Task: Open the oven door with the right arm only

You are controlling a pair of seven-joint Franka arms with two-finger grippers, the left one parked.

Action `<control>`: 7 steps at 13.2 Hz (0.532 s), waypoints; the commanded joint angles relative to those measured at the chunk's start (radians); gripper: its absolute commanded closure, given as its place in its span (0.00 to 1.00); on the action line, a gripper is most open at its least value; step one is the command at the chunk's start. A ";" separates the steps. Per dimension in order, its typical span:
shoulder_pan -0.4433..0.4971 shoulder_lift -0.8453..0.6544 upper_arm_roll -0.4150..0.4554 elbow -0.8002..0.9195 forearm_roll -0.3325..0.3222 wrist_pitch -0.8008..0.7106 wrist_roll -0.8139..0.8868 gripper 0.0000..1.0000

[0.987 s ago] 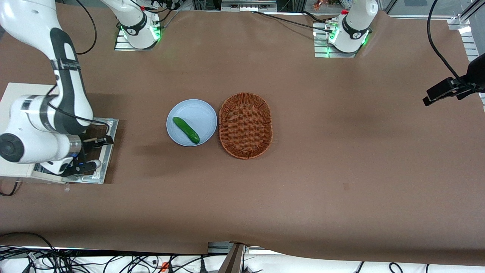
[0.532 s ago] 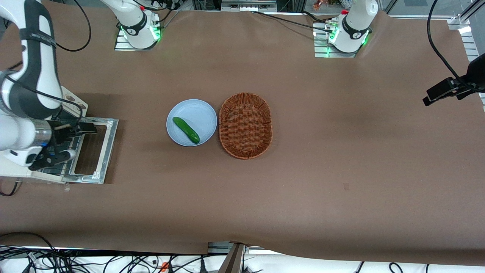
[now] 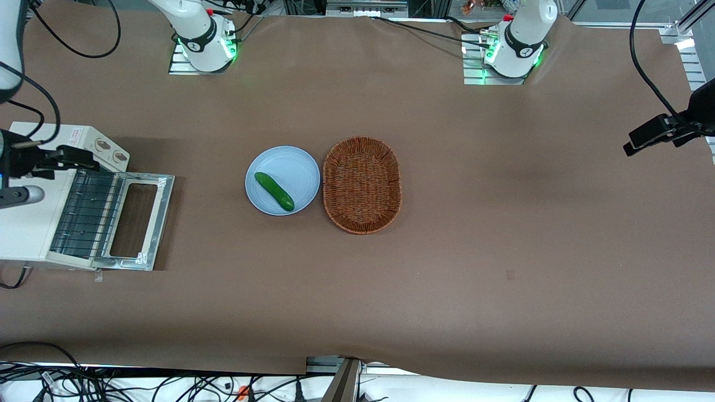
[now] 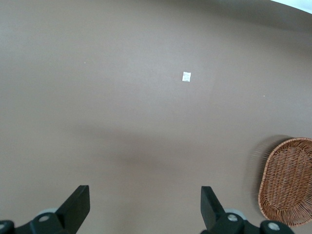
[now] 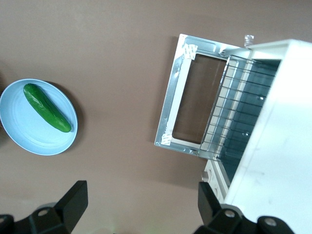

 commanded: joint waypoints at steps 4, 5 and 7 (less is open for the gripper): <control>0.000 -0.198 0.001 -0.140 -0.038 -0.019 0.152 0.00; 0.000 -0.198 0.001 -0.125 -0.036 -0.043 0.160 0.00; 0.000 -0.189 0.003 -0.074 -0.036 -0.082 0.154 0.00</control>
